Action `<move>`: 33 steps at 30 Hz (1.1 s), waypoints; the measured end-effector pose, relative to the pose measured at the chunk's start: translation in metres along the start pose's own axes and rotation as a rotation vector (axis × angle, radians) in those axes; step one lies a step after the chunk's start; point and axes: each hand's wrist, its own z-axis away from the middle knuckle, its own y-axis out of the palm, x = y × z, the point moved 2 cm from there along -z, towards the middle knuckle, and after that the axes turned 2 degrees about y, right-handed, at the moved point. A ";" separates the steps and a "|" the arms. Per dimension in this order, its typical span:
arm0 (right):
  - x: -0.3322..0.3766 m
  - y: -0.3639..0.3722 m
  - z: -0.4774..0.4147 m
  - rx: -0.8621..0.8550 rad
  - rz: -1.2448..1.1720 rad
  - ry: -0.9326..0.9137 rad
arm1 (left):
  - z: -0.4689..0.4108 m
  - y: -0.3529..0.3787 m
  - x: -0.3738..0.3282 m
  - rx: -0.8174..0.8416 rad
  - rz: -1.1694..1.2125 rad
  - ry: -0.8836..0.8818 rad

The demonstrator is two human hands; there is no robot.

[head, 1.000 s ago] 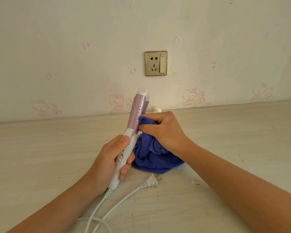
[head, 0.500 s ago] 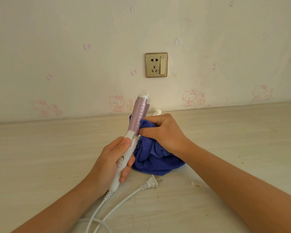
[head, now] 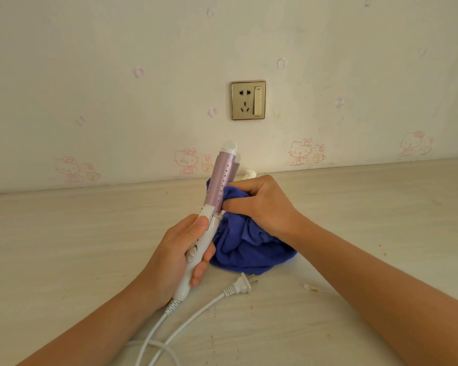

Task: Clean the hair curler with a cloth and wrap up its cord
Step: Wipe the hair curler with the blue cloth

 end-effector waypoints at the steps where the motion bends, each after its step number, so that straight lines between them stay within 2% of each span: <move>1: 0.001 0.001 0.001 -0.035 0.012 -0.018 | 0.000 0.001 -0.001 0.006 -0.004 -0.002; 6: 0.008 -0.022 -0.007 -0.360 -0.171 -0.034 | 0.001 0.003 -0.003 0.017 -0.069 0.007; 8: 0.009 -0.021 -0.005 -0.306 -0.137 -0.018 | 0.002 0.004 -0.003 0.002 -0.070 0.016; 12: 0.002 0.010 0.003 0.009 -0.011 0.028 | 0.002 0.000 -0.002 -0.048 -0.002 0.006; 14: 0.003 0.006 0.002 0.006 0.007 0.016 | 0.002 0.000 -0.001 -0.041 -0.002 -0.001; 21: 0.001 0.007 0.004 -0.184 0.064 -0.036 | 0.000 -0.001 -0.004 -0.025 -0.012 -0.022; 24: 0.004 -0.015 -0.003 -0.360 0.010 -0.048 | 0.000 0.001 -0.005 0.006 -0.072 -0.026; 30: 0.012 -0.057 -0.010 -0.550 0.010 -0.109 | -0.004 -0.010 -0.023 0.036 -0.144 -0.033; 32: 0.013 -0.070 -0.011 -0.613 0.039 -0.108 | -0.007 -0.022 -0.034 0.022 -0.252 0.007; 33: 0.013 -0.076 -0.011 -0.633 0.069 -0.107 | -0.008 -0.029 -0.038 0.009 -0.380 0.044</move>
